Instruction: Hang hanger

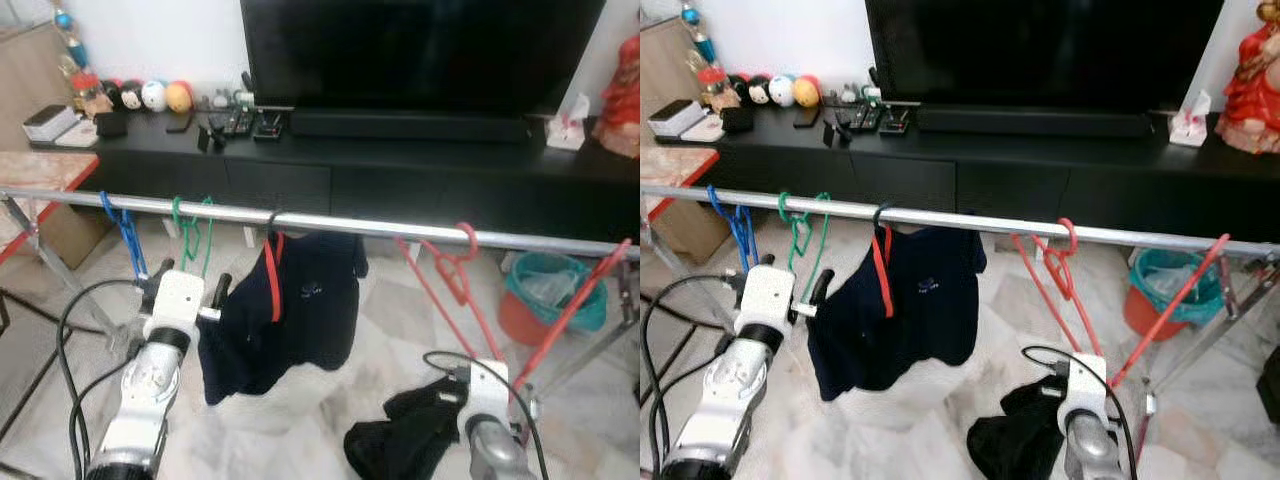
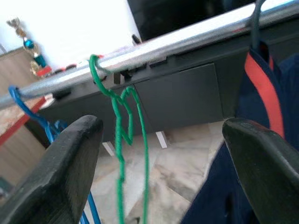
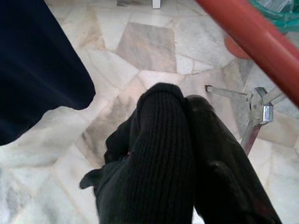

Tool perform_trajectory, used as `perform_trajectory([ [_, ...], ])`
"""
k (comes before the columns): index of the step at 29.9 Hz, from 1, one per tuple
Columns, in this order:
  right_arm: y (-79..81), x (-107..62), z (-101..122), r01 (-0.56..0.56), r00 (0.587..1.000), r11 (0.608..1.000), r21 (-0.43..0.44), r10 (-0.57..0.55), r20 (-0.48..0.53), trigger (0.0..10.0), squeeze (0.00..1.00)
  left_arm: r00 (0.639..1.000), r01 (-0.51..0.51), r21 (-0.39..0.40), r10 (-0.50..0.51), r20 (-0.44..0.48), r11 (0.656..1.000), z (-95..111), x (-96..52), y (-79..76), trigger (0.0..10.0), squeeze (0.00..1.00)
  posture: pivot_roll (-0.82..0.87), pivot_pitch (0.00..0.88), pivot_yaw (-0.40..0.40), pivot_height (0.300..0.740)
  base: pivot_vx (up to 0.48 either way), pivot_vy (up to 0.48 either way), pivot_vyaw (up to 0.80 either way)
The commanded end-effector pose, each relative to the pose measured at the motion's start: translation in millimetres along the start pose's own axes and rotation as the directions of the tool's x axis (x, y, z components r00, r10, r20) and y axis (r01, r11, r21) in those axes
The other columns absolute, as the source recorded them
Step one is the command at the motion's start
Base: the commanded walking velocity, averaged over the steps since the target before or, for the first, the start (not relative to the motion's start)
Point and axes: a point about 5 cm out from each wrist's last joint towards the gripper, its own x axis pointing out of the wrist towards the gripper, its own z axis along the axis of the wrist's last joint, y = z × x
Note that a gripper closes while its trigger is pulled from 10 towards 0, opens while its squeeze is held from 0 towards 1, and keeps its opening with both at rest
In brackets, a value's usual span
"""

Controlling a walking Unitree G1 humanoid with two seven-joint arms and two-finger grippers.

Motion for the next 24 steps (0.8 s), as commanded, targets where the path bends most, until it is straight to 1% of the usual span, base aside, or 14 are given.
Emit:
perform_trajectory([
  [1, 5.7, 1.7, 6.4, -0.02, 1.0, 1.0, 0.005, 0.02, 0.023, 10.0, 0.0, 1.0, -0.004, 0.0, 0.004, -0.016, 1.0, -2.9, 0.3, 4.8, 10.0, 0.0, -0.03, 0.0, -0.003, 0.74, 0.0, 0.0, 0.0],
  [8, 8.1, 1.5, 5.9, -0.034, 0.999, 0.999, 0.006, 0.033, 0.021, 10.0, 0.0, 0.999, -0.024, -0.017, 0.024, -0.025, 1.0, -4.1, 1.5, 11.2, 10.0, 0.0, -0.03, 0.0, -0.002, 0.74, 0.0, 0.0, 0.0],
  [10, 9.7, 1.5, 6.1, -0.041, 0.999, 0.999, 0.007, 0.041, 0.022, 10.0, 0.0, 0.999, -0.041, -0.034, 0.04, -0.031, 0.999, -4.7, 1.3, 13.5, 10.0, 0.0, -0.03, 0.0, -0.002, 0.74, 0.0, 0.0, 0.0],
  [15, 10.8, 1.6, 6.7, -0.052, 0.998, 0.999, -0.007, 0.052, 0.025, 10.0, 0.0, 0.999, -0.038, -0.037, 0.037, -0.026, 0.999, -3.7, 1.6, 13.7, 10.0, 0.0, -0.03, 0.0, -0.003, 0.74, 0.0, 0.196, 0.0],
  [17, 12.3, 1.6, 7.6, -0.06, 0.998, 0.998, -0.025, 0.061, 0.032, 10.0, 0.0, 0.999, -0.036, -0.038, 0.035, -0.026, 0.999, -3.6, 1.8, 13.7, 10.0, 0.0, -0.03, 0.0, -0.003, 0.74, 0.0, 0.0, 0.0],
  [24, 12.5, 1.6, 7.8, -0.061, 0.998, 0.998, -0.027, 0.062, 0.034, 10.0, 0.0, 0.999, -0.036, -0.038, 0.035, -0.026, 0.999, -3.6, 1.9, 13.7, 10.0, 0.0, -0.03, 0.0, -0.003, 0.74, 0.0, 0.0, 0.0],
])
